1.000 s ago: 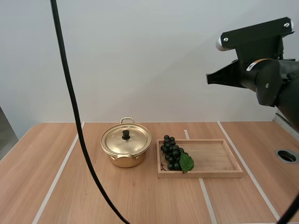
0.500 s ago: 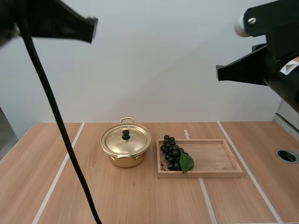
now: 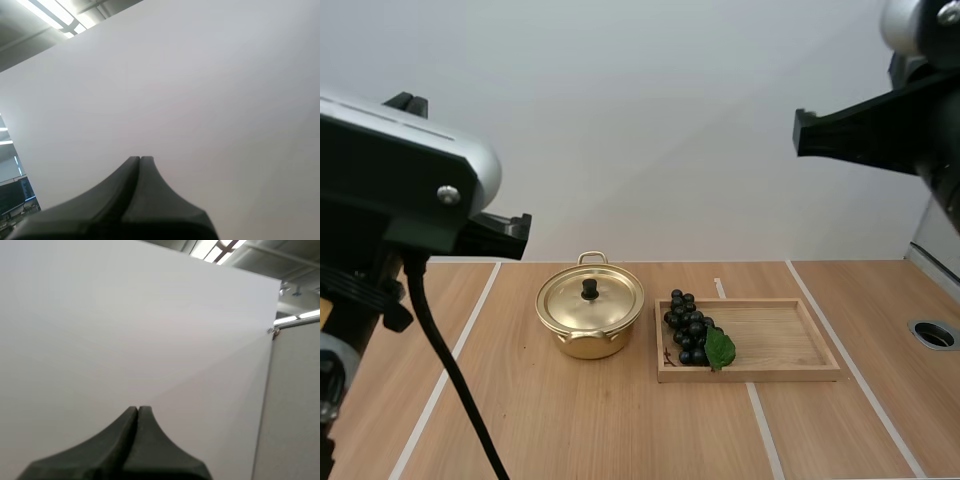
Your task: Open the pot, put the pineapple inside, and close it
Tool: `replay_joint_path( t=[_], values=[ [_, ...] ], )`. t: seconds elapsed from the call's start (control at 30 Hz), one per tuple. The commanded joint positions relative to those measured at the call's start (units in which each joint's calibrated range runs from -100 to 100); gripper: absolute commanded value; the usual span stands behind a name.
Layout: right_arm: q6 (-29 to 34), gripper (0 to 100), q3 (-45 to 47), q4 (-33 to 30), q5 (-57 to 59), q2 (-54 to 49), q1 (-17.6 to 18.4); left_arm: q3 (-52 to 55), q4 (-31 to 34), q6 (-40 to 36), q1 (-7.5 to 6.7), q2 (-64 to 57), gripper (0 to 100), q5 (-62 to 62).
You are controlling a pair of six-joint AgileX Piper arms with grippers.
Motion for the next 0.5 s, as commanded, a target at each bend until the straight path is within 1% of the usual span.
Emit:
replay_joint_path(
  t=[0.0,0.07,0.17,0.2,0.3,0.4,0.43,0.47],
  values=[
    [-0.5,0,3.45,-0.19,-0.35,-0.29,3.78,0.62,2.81,-3.74,-0.01,-0.74,0,2.74],
    [-1.11,0,5.43,-1.78,-0.35,-1.29,5.76,0.46,3.2,-4.92,-0.01,-0.74,0,5.32],
    [-1.26,0,6.92,-9.79,-0.35,-2.15,7.44,1.16,3.2,-7.08,0.27,-0.74,0,6.17],
    [-0.69,0,7.52,-11.39,-0.35,-2.44,7.97,1.78,3.2,-7.35,0.49,-0.74,0,5.81],
    [0.06,0,9.45,-11.6,-0.6,-4.18,8.68,4.79,3.2,-7.33,0.52,-0.74,0,3.51],
    [0.06,0,16.1,-11.2,-7.15,-7.82,8.79,9.79,3.2,-6.39,0.52,-0.74,0,1.34],
    [0.06,0,18.35,-11.08,-10.6,-8.32,8.79,11.36,3.33,-6.03,0.34,-0.74,0,0.65],
    [0.06,0,22.6,-10.65,-14.21,-8.32,8.61,14.35,3.75,-6.03,0.0,-0.74,0,-1.92]
  ],
)
